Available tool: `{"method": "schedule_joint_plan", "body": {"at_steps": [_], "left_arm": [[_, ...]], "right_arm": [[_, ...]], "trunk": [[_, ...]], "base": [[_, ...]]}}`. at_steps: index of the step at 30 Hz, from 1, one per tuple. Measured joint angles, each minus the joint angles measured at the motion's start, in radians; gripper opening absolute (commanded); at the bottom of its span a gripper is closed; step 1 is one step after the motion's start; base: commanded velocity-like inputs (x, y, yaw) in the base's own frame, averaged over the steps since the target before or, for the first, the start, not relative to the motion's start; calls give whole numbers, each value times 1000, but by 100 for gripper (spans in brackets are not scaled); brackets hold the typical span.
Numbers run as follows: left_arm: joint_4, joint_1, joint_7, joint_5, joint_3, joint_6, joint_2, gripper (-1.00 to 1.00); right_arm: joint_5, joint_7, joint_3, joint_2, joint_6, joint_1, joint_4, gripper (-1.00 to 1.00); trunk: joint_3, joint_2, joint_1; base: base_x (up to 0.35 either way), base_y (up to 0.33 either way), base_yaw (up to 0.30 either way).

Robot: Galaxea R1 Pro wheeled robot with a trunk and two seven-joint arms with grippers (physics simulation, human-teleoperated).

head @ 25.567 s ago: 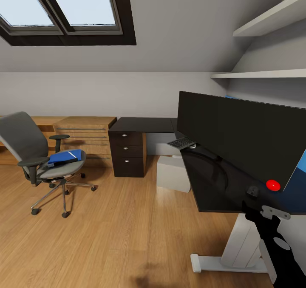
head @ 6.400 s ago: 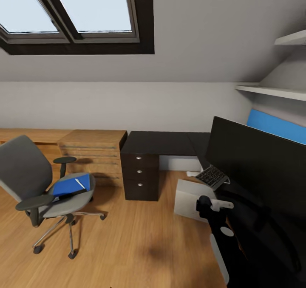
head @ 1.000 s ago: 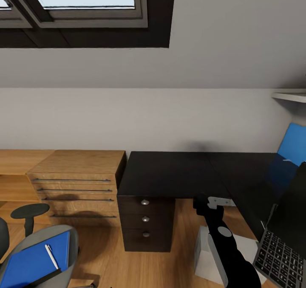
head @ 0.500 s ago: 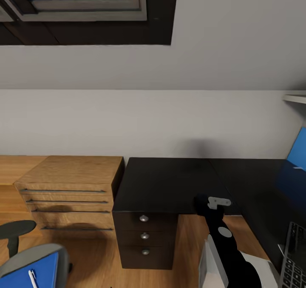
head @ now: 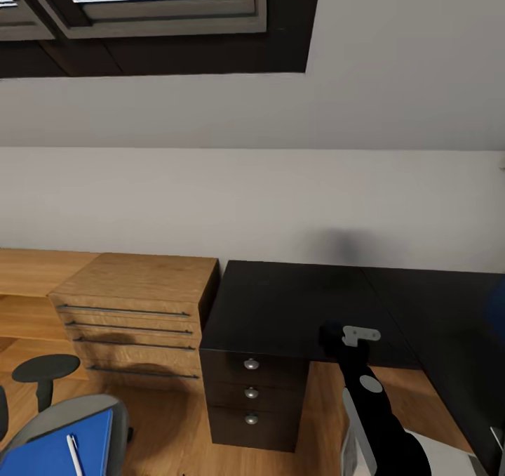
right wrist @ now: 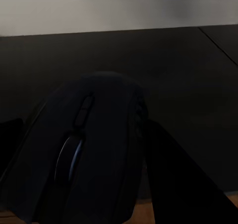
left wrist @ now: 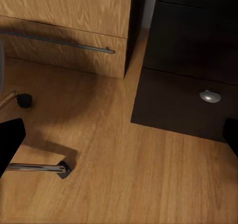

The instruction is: In the bedroom, organize the workspace by keeping the computer under the desk, ensuring the monitor is on the desk, placing the keyboard on the desk next to the monitor, placing the mouse on the desk next to the keyboard, moving the folder from the swivel chair onto the desk next to the mouse, stacking the notebook on top of the folder with the pen on top of the notebook, and positioning the swivel chair next to the desk.

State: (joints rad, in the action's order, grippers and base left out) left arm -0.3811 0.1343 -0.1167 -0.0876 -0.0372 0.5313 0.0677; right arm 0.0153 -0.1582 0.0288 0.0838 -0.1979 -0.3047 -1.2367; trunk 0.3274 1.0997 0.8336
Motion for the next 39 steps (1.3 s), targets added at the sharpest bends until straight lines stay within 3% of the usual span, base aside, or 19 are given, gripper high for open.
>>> {"method": "schedule_joint_plan", "body": {"at_steps": [16, 26, 30, 39], "left_arm": [[0, 0, 0, 0, 0, -1, 0, 100], [0, 0, 0, 0, -1, -1, 0, 100], [0, 0, 0, 0, -1, -1, 0, 100], [0, 0, 0, 1, -1, 0, 0, 100]], "right_arm": [[0, 1, -1, 2, 2, 0, 8, -100], [0, 6, 0, -2, 5, 0, 36, -100], [0, 22, 1, -7, 74, 0, 61, -100], [1, 30, 1, -8, 87, 0, 69, -100]], "trunk": [[0, 0, 0], [0, 0, 0], [0, 0, 0], [0, 0, 0]], "base": [[0, 0, 186], [0, 0, 16], [0, 0, 0], [112, 0, 0]]}}
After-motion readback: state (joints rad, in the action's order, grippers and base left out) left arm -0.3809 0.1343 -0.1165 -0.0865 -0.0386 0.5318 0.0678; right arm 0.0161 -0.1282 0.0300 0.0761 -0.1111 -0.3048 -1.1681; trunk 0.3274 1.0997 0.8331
